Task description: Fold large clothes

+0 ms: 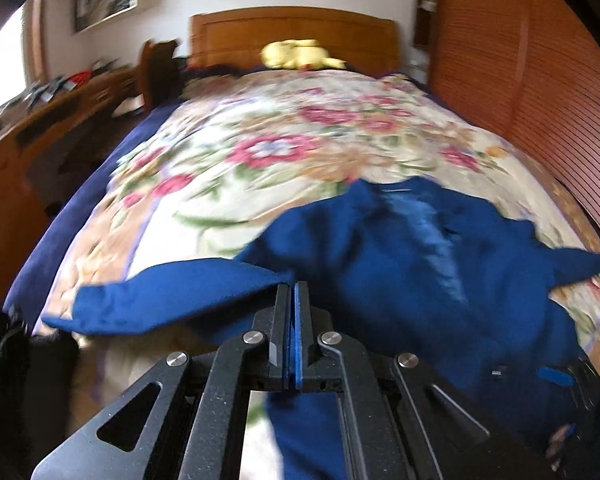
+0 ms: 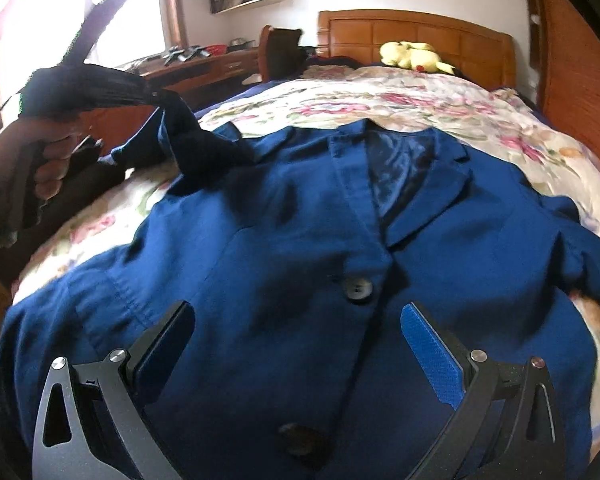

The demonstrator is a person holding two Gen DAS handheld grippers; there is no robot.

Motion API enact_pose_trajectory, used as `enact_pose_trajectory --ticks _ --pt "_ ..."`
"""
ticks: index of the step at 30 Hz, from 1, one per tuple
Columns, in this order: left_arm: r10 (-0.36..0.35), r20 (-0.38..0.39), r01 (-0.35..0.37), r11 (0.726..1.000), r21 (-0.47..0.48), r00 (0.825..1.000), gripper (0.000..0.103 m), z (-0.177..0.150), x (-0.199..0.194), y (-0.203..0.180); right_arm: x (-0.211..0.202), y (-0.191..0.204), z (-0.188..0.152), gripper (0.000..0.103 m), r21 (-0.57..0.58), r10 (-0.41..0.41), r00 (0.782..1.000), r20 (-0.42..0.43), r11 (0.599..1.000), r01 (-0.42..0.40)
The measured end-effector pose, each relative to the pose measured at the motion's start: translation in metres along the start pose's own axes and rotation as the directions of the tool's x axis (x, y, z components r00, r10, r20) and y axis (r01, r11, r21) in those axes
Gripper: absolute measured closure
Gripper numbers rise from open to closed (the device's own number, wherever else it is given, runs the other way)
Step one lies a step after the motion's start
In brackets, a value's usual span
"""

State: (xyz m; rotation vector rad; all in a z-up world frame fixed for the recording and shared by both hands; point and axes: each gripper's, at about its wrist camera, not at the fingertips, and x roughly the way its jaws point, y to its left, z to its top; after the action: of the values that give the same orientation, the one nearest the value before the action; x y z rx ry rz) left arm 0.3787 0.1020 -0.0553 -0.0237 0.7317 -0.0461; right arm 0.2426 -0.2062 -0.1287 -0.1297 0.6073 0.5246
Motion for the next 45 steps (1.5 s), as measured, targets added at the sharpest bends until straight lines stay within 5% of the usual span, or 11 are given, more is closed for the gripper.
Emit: enact_pose_trajectory --ticks 8,12,14,19,21,26,33,45 --pt "-0.020 -0.037 0.023 0.995 0.094 0.999 0.099 -0.009 -0.017 -0.042 -0.011 -0.009 -0.005 0.001 0.039 -0.032 0.999 0.014 0.999 0.031" --pt "-0.022 -0.029 0.025 0.994 0.109 0.999 0.067 -0.030 -0.028 -0.037 -0.010 0.000 -0.004 0.001 0.007 -0.049 0.999 0.016 0.999 0.049" --pt "-0.023 -0.035 0.026 0.995 0.099 0.999 0.064 -0.038 -0.032 -0.033 -0.009 0.002 -0.003 0.001 -0.009 -0.054 0.998 0.017 0.998 0.054" --pt "0.027 -0.043 -0.024 0.998 0.066 0.999 0.032 -0.053 -0.035 -0.001 -0.008 0.003 -0.001 0.001 -0.017 -0.048 0.999 0.016 0.999 0.048" --pt "0.060 -0.056 -0.057 0.998 0.040 0.997 0.027 -0.058 -0.028 0.021 -0.006 0.003 0.000 0.001 -0.019 -0.045 0.999 0.015 0.999 0.045" --pt "0.159 -0.127 -0.163 0.986 -0.021 0.979 0.027 -0.072 0.008 0.082 -0.005 0.010 0.001 0.001 -0.040 -0.041 0.999 0.015 0.998 0.042" --pt "0.211 -0.207 -0.235 0.967 -0.100 0.955 0.027 -0.091 0.046 0.137 -0.009 0.019 0.006 0.001 -0.063 -0.019 0.999 0.042 0.998 0.022" --pt "0.206 -0.279 -0.266 0.943 -0.199 0.938 0.027 -0.106 0.078 0.159 -0.018 0.016 0.005 0.001 -0.055 -0.010 0.996 0.088 0.998 0.015"
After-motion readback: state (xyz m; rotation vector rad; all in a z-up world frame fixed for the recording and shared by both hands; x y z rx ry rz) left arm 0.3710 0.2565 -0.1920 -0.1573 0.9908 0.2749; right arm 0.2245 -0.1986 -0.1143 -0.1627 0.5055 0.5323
